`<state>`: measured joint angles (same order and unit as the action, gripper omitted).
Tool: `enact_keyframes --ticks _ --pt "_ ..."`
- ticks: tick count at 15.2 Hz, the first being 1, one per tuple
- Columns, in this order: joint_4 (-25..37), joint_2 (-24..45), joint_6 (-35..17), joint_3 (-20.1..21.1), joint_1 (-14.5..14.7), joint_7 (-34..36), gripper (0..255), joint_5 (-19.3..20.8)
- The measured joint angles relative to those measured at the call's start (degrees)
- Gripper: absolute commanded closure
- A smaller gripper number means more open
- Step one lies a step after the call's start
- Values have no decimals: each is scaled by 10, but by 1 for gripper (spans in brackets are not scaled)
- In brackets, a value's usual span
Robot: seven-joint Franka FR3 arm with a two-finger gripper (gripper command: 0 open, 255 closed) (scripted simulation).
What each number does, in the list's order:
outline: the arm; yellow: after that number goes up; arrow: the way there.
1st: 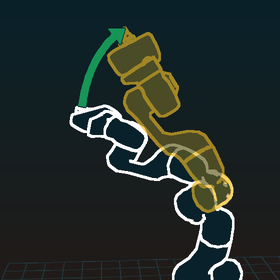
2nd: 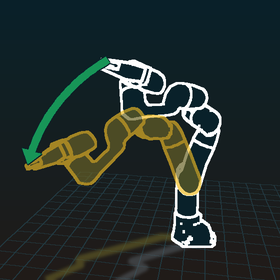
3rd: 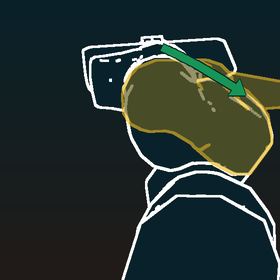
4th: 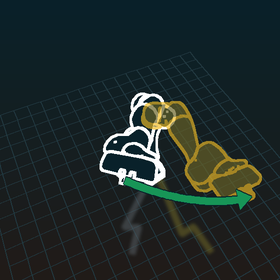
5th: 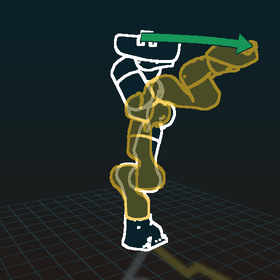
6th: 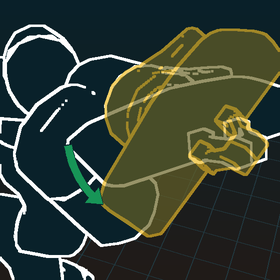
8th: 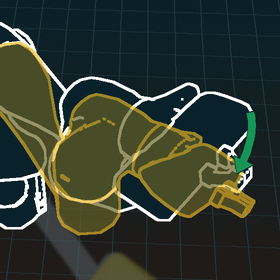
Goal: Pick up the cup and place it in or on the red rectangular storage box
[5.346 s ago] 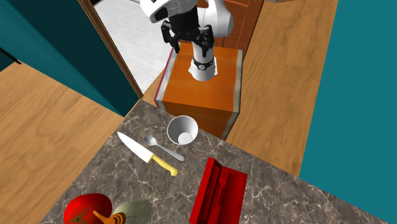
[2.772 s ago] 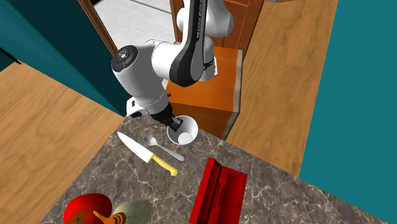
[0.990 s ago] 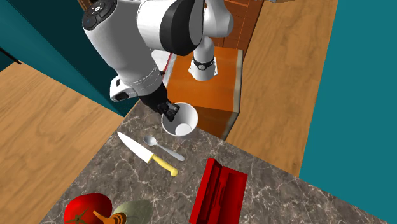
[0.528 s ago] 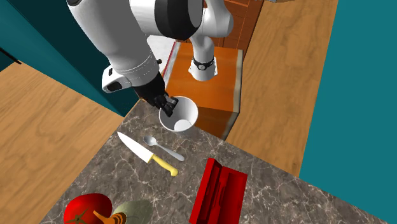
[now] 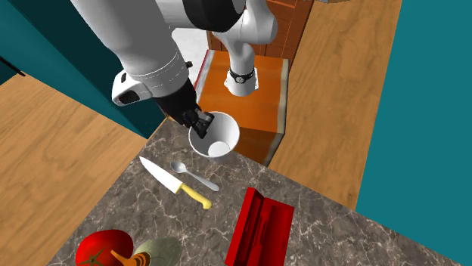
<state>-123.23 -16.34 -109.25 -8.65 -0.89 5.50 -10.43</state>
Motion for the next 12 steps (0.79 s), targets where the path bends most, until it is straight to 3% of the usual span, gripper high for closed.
enact_keyframes --ticks 4,12 --pt "54 53 -5 23 19 35 255 -11" --pt "226 188 19 58 51 106 255 -18"
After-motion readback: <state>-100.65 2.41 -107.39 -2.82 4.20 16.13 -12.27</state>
